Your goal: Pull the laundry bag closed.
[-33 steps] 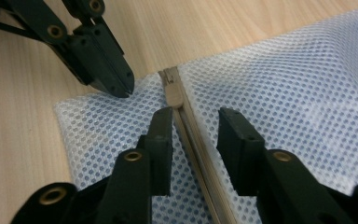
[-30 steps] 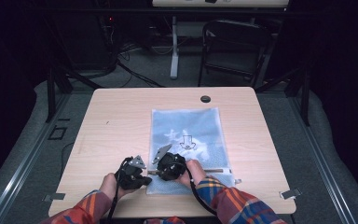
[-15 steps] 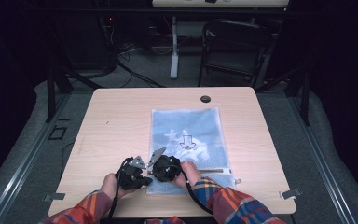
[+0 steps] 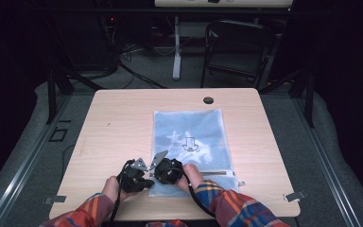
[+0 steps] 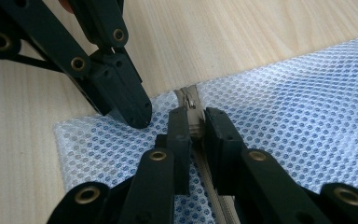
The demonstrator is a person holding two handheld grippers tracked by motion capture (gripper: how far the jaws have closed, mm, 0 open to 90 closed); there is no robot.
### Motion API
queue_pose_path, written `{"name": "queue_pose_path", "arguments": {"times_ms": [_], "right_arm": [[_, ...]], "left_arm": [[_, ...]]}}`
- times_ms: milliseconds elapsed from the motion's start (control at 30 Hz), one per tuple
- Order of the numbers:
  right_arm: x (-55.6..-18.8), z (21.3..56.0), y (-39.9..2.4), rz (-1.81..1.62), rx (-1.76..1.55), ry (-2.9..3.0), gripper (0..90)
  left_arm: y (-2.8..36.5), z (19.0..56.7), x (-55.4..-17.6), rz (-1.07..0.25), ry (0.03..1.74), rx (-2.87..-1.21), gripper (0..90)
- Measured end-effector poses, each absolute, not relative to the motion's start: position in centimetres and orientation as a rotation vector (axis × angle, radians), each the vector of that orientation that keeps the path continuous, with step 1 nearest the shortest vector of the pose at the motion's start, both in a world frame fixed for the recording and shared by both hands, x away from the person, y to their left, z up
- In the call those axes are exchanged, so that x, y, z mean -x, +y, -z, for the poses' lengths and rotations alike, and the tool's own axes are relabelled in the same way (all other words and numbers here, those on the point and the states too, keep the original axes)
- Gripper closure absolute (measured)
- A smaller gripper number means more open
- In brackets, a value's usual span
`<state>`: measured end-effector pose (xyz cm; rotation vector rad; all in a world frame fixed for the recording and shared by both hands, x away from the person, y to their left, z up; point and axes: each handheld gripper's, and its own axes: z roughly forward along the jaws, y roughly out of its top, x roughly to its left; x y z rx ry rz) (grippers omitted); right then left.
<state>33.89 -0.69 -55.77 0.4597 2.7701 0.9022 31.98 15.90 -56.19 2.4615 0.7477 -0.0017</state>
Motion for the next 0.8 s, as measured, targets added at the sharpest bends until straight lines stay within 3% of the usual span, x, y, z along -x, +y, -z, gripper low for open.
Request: {"name": "queue_pose_path", "arguments": {"times_ms": [633, 800], "right_arm": [[-33.95, 55.8, -1.39, -0.875, -0.422, 2.777, 81.2], [-33.98, 55.83, -1.41, -0.902, -0.428, 2.774, 81.2]], "left_arm": [[16.35, 56.38, -32.25, 0.034, 0.81, -2.403, 90.0], [16.61, 56.45, -32.79, -0.01, 0.817, -2.364, 86.6]]}}
